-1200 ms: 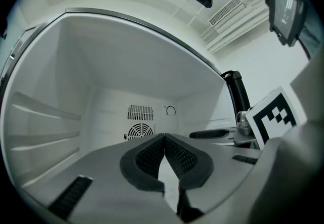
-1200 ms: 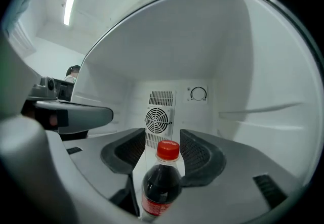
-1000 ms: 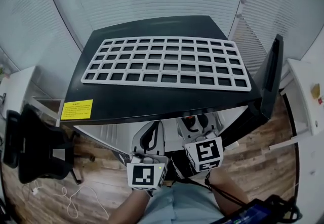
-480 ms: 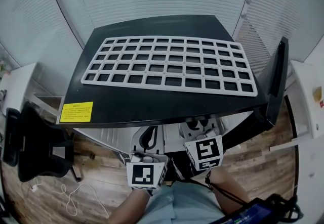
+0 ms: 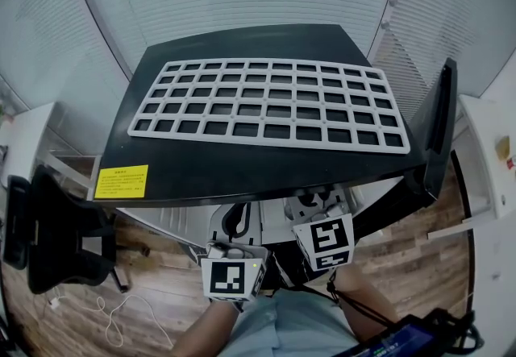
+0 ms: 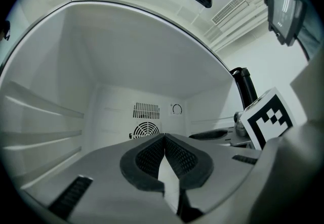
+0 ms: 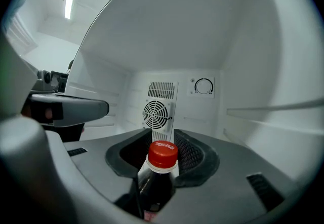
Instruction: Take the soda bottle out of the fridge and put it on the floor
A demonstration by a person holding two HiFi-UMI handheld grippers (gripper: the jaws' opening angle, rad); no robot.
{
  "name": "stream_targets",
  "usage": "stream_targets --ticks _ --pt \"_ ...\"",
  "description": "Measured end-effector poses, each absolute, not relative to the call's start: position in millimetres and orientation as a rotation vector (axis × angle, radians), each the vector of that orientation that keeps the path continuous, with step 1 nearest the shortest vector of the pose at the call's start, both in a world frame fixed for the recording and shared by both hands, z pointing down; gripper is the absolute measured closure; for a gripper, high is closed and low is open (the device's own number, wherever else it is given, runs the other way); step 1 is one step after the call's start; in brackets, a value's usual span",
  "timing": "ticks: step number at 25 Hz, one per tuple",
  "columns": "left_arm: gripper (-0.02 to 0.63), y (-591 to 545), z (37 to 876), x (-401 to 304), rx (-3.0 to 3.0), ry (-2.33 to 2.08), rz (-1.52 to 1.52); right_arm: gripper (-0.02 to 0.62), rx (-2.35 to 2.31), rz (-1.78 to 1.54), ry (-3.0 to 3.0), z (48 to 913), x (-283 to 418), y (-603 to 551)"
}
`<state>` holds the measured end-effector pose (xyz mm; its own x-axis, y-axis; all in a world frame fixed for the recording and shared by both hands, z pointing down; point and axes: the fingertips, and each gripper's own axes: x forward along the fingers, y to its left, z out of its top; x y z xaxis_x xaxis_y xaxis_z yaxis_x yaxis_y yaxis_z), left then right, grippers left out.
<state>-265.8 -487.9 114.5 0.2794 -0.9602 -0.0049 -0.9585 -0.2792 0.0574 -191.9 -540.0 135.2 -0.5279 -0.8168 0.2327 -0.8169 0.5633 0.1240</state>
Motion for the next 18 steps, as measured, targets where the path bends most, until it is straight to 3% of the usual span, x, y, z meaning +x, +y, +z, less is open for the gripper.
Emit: stream_targets --ticks 18 --pt "0.589 -480 105 -266 2.509 -1.846 -0.086 0.46 1.314 -0.006 -2.509 133 -193 -517"
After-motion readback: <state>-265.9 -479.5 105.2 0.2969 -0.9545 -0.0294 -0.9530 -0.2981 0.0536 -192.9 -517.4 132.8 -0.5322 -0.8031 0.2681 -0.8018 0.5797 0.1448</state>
